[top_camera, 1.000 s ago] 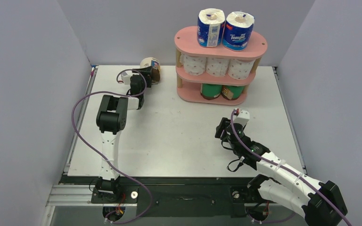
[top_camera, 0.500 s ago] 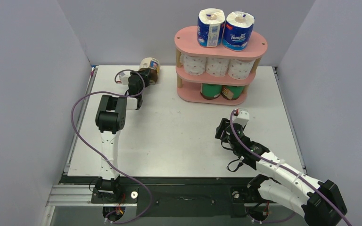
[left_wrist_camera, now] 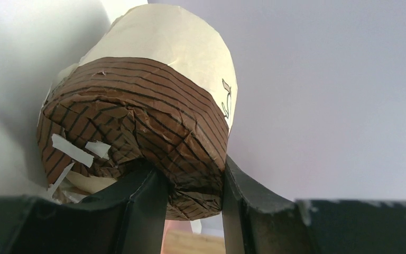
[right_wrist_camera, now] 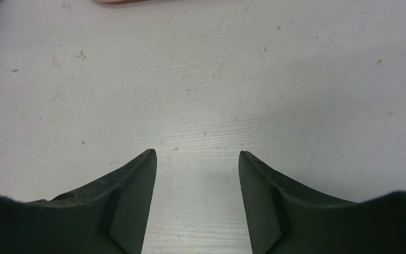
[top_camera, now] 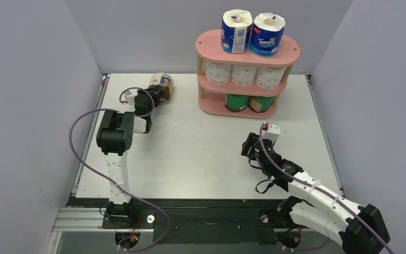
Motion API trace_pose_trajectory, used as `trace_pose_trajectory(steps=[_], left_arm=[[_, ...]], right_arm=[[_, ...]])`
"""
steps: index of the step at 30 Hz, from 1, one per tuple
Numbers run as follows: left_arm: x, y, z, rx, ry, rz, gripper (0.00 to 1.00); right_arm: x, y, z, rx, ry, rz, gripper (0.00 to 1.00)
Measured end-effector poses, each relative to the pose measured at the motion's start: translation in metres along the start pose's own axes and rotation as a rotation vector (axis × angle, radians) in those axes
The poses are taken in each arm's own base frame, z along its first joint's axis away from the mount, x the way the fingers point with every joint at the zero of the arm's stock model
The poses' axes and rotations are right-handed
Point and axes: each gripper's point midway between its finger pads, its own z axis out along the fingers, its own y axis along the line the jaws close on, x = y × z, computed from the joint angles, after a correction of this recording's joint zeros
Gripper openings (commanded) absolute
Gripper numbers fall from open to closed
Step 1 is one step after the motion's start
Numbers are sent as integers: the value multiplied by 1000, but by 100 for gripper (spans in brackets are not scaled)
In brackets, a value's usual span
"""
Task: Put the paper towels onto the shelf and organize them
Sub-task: Move the paper towel to the center of the board.
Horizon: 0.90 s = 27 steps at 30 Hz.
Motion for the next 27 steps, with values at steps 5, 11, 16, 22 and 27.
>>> trace_pose_trajectory(steps=[5,11,16,22,27], left_arm=[[-2,3,-48,-22,38,-27,29],[18,0,-113,-43,177,-20,28],[46,-11,-165,-29,340,3,27],[90,-24,-225,8,600,76,28],[118,-19,-277,8,799,149,30]], right_arm=[[-2,2,-2,-11,-6,3,54],[0,5,-2,-35,9,-10,54],[0,9,-4,-60,17,-9,54],[-13,19,-13,-107,-2,-1,56],[-18,31,-17,-171,6,1,59]])
